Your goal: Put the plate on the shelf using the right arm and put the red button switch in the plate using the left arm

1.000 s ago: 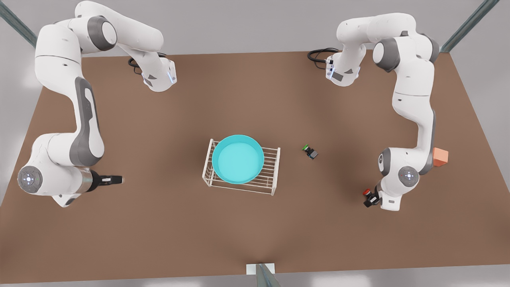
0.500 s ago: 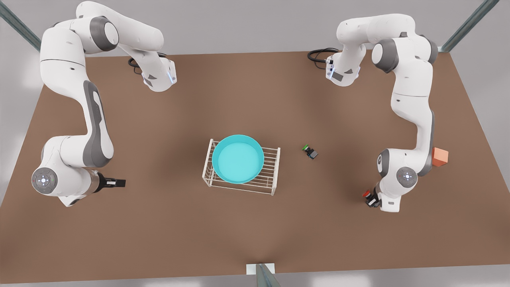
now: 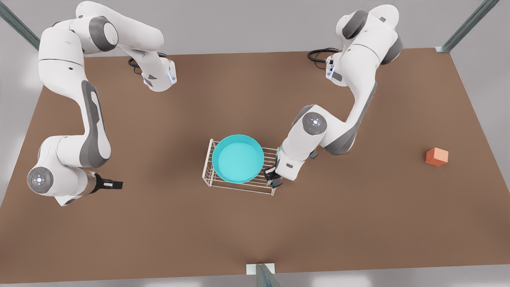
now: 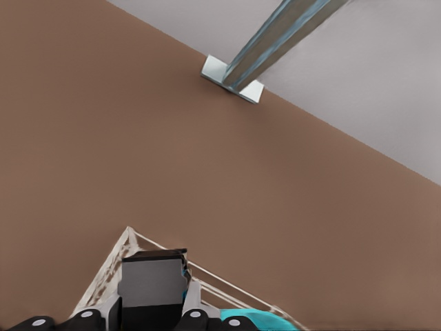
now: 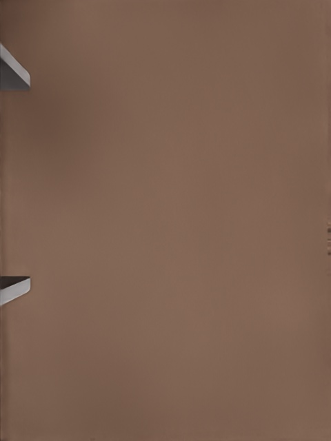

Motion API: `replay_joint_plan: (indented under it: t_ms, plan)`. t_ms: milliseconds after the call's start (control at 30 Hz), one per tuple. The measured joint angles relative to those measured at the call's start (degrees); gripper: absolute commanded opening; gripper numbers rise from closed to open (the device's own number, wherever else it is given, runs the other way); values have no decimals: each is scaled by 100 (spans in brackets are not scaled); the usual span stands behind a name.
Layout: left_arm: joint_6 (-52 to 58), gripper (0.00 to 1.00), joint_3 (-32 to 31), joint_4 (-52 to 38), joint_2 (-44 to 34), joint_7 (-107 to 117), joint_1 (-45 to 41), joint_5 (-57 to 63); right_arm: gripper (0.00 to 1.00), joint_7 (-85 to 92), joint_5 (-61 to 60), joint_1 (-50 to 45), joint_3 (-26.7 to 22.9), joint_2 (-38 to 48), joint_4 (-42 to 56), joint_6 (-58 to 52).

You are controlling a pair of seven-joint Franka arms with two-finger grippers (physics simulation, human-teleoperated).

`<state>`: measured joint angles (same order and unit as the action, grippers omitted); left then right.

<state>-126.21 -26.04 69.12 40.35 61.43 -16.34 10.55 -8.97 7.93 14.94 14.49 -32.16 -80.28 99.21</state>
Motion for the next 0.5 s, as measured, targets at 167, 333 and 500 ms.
replay_joint_plan:
  t_ms: [167, 333, 500]
  plan:
    - [-702, 41, -70, 35, 282, 793, -445, -279, 100, -53, 7, 8, -1, 0, 1, -1]
    - [-1096, 53, -104, 597, 313, 1348, -794, -426, 100, -90, -1, 44, -8, 0, 7, -3]
    - [-1299, 100, -91, 807, 309, 1676, -874, -259, 100, -118, -16, 130, -15, 0, 72, -4]
